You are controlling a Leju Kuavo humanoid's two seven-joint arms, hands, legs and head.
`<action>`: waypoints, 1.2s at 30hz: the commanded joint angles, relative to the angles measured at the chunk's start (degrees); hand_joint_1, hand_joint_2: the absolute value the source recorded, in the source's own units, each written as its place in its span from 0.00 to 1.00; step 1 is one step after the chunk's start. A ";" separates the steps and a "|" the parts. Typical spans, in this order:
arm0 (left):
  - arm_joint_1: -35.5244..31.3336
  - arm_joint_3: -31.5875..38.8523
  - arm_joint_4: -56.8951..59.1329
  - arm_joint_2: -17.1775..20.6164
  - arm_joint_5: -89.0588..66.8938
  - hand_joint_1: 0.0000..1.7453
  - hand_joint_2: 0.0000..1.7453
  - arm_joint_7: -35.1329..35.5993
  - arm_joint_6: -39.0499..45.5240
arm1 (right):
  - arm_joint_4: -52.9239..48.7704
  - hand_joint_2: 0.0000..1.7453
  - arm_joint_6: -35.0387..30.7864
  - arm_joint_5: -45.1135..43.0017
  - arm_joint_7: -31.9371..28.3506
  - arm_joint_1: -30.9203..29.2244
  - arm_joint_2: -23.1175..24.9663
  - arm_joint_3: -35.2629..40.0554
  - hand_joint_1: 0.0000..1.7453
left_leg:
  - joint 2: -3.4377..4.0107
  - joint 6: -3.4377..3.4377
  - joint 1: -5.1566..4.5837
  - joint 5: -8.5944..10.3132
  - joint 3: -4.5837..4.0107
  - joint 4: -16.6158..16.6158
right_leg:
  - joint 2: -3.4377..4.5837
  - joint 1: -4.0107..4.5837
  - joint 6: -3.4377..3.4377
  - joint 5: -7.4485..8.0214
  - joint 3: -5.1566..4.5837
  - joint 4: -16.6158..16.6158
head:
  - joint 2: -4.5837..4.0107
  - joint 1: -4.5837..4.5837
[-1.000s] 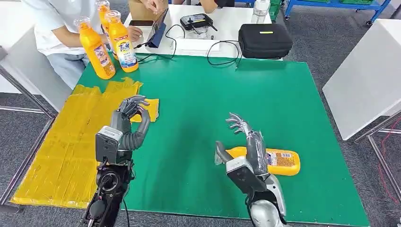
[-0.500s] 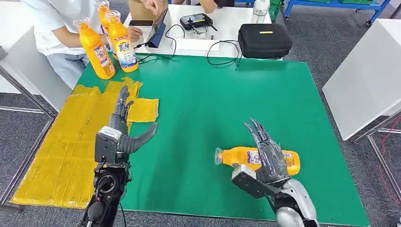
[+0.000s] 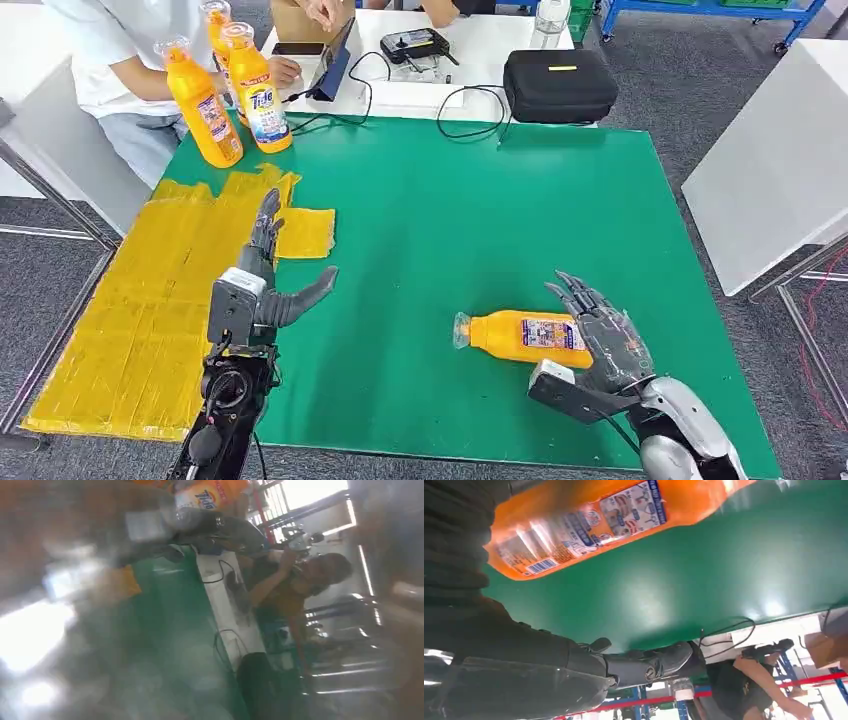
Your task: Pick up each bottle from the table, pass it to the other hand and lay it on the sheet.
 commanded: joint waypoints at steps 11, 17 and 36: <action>-3.23 0.55 5.83 0.15 0.10 0.00 1.00 0.84 -0.36 | 12.40 1.00 1.05 0.99 2.24 -5.65 0.18 0.67 0.00 | -0.02 -0.02 -0.01 -0.05 0.27 -0.09 | 0.20 -0.05 -0.05 -0.04 0.29 -0.09 | 0.00 -0.02; -3.47 0.40 6.10 0.30 0.39 0.00 1.00 1.03 -0.22 | 13.72 1.00 1.99 0.79 2.21 -6.33 -0.54 1.08 0.00 | -0.04 -0.03 -0.06 -0.17 0.58 -0.14 | 0.35 -0.12 -0.08 -0.17 0.59 -0.12 | 0.00 0.00; -5.82 -0.66 9.57 0.91 3.28 0.00 1.00 0.69 0.57 | 35.36 1.00 5.71 -1.35 0.77 -18.49 -0.44 7.93 0.00 | 0.01 0.00 -0.01 -0.03 0.23 -0.06 | 0.19 -0.03 -0.04 -0.01 0.27 -0.07 | 0.00 -0.02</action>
